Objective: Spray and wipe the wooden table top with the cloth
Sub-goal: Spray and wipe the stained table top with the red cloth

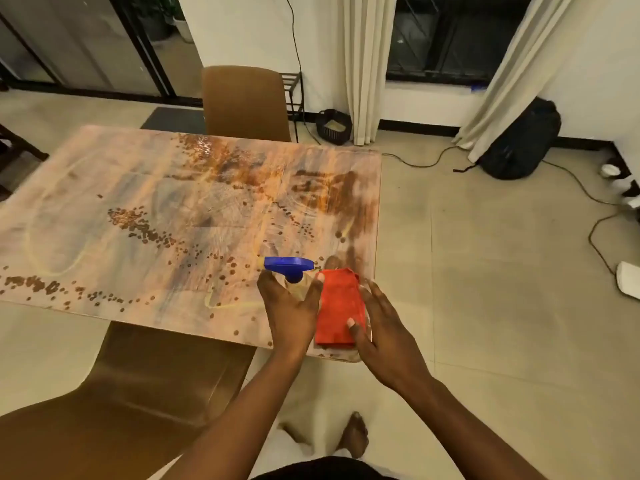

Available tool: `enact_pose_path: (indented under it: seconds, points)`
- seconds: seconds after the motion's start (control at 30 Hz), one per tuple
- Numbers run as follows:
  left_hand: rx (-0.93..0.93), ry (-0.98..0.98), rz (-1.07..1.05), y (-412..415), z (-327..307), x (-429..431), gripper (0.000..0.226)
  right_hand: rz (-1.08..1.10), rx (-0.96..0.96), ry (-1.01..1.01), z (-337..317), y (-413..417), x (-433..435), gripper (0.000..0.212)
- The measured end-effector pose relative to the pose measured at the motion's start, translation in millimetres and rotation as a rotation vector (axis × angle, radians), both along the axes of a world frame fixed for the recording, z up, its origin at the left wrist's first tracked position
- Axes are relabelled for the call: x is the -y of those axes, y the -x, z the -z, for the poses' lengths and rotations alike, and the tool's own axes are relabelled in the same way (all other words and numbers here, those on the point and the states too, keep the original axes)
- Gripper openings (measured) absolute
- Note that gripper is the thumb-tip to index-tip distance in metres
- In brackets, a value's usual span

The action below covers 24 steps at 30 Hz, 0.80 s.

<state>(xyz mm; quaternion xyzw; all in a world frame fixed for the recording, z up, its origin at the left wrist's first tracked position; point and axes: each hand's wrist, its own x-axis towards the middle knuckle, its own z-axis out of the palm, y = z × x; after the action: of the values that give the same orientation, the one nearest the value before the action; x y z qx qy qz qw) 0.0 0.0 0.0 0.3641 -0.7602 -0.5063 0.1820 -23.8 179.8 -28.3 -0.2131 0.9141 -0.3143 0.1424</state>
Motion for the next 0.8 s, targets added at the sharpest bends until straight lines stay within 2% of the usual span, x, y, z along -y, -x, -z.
enact_pose_path:
  seconds: [0.13, 0.17, 0.33, 0.4, 0.53, 0.63, 0.73, 0.8]
  points:
    - [-0.043, -0.063, -0.033, 12.8, -6.4, -0.7, 0.038, 0.01, 0.082, -0.054, 20.7, 5.8, 5.6, 0.07]
    - [-0.066, -0.09, -0.019, 13.6, -7.1, -0.7, 0.034, 0.008, 0.093, -0.068, 26.3, 6.6, 6.7, 0.07]
    - [-0.084, -0.147, 0.064, 10.0, -5.5, 29.7, 0.052, -0.011, 0.097, -0.118, 53.9, 18.7, 19.4, 0.074]
    - [-0.067, -0.13, 0.143, 8.3, -9.1, 50.7, 0.051, -0.018, 0.115, -0.141, 59.9, 25.1, 28.8, 0.077]
    - [-0.062, -0.098, 0.255, 1.4, -15.5, 95.5, 0.037, -0.032, 0.135, -0.203, 70.1, 43.9, 56.6, 0.082]
    - [0.03, -0.084, 0.299, -3.8, -11.4, 123.3, 0.007, -0.045, 0.114, -0.323, 86.6, 59.7, 82.8, 0.093]
    - [0.11, -0.104, 0.396, -9.8, -7.7, 143.0, 0.029, -0.055, 0.161, -0.422, 105.2, 63.2, 103.3, 0.099]
    - [0.131, -0.135, 0.429, -9.6, -5.1, 154.8, 0.031, -0.076, 0.179, -0.45, 116.9, 54.6, 115.1, 0.092]
